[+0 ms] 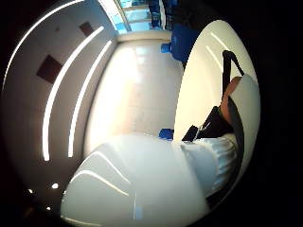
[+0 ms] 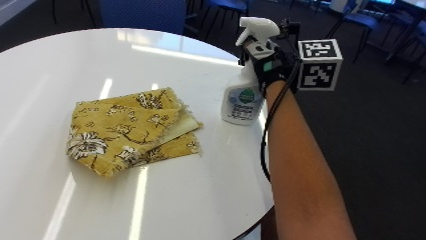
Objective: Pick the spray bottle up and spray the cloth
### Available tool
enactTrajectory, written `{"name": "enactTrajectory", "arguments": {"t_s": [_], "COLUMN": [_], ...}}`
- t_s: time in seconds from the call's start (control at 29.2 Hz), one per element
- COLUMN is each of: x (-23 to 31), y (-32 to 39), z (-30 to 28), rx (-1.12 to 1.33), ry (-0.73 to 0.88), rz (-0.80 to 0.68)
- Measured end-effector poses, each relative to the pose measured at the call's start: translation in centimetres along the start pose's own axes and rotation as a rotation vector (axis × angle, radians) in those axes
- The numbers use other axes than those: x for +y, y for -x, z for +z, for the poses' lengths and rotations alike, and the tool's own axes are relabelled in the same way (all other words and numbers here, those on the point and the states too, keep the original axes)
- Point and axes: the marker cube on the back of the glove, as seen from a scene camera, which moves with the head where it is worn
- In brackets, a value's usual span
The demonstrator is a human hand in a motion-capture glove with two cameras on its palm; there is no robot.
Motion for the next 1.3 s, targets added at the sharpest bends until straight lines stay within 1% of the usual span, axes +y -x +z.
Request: {"name": "enactTrajectory", "arguments": {"t_s": [0.21, 0.44, 0.65, 0.82, 1.03, 1.16, 1.3], "x": [-0.2, 0.3, 0.8, 1.1, 2.0, 3.3, 5.2], "y": [2.6, 6.2, 7.5, 9.0, 9.0, 8.1, 6.7], "z": [-2.0, -1.6, -0.9, 1.3, 4.7, 7.6, 11.4], "rx": [0.145, 0.481, 0.667, 0.832, 1.045, 1.221, 1.41], "ry": [-0.066, -0.022, -0.008, 0.059, 0.152, 0.203, 0.257], "rz": [-0.117, -0.277, -0.328, -0.358, -0.389, -0.456, -0.573]}}
